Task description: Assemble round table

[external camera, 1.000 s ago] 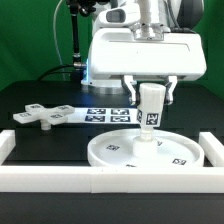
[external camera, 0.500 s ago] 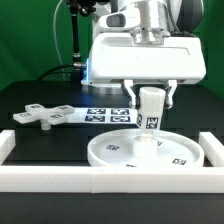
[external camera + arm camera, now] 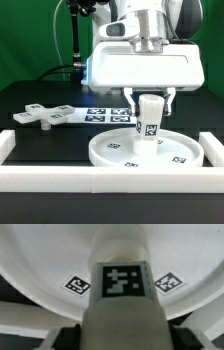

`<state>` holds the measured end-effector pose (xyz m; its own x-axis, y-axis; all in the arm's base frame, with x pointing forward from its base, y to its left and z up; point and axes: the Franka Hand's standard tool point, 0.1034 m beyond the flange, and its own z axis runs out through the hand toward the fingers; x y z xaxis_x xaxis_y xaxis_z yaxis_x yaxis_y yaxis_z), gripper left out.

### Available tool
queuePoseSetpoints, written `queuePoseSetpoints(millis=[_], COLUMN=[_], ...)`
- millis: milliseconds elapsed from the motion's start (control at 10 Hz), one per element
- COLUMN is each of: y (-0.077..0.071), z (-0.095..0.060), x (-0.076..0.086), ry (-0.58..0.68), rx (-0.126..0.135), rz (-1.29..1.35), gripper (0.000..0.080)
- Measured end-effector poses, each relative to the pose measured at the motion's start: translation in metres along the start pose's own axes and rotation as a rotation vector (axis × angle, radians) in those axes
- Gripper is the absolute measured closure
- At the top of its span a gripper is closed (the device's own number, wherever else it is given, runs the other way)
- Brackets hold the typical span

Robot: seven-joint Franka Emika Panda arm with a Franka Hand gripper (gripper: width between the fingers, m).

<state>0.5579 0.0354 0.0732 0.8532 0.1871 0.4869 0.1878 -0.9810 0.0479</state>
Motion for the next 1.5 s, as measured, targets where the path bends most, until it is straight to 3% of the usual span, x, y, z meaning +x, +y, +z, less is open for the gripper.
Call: queuePoseSetpoints(millis=[300, 400, 500, 600, 700, 1100, 1500], y=[0.0, 0.0, 0.0, 0.002, 0.006, 0.012, 0.01], z=[0.0, 0.001, 0.001, -0.002, -0.008, -0.032, -0.028], x=[0.001, 0.0, 0.0, 0.004, 0.01, 0.03, 0.026], ry=[0.009, 0.004, 0.003, 0.006, 0.012, 0.011, -0.019], rx=[-0.002, 0.0, 0.0, -0.003, -0.008, -0.01, 0.001], rz=[0.0, 0.0, -0.001, -0.014, -0.024, -0.035, -0.036], gripper=[0.039, 0.029, 0.029, 0.0193, 0.0163, 0.015, 0.015])
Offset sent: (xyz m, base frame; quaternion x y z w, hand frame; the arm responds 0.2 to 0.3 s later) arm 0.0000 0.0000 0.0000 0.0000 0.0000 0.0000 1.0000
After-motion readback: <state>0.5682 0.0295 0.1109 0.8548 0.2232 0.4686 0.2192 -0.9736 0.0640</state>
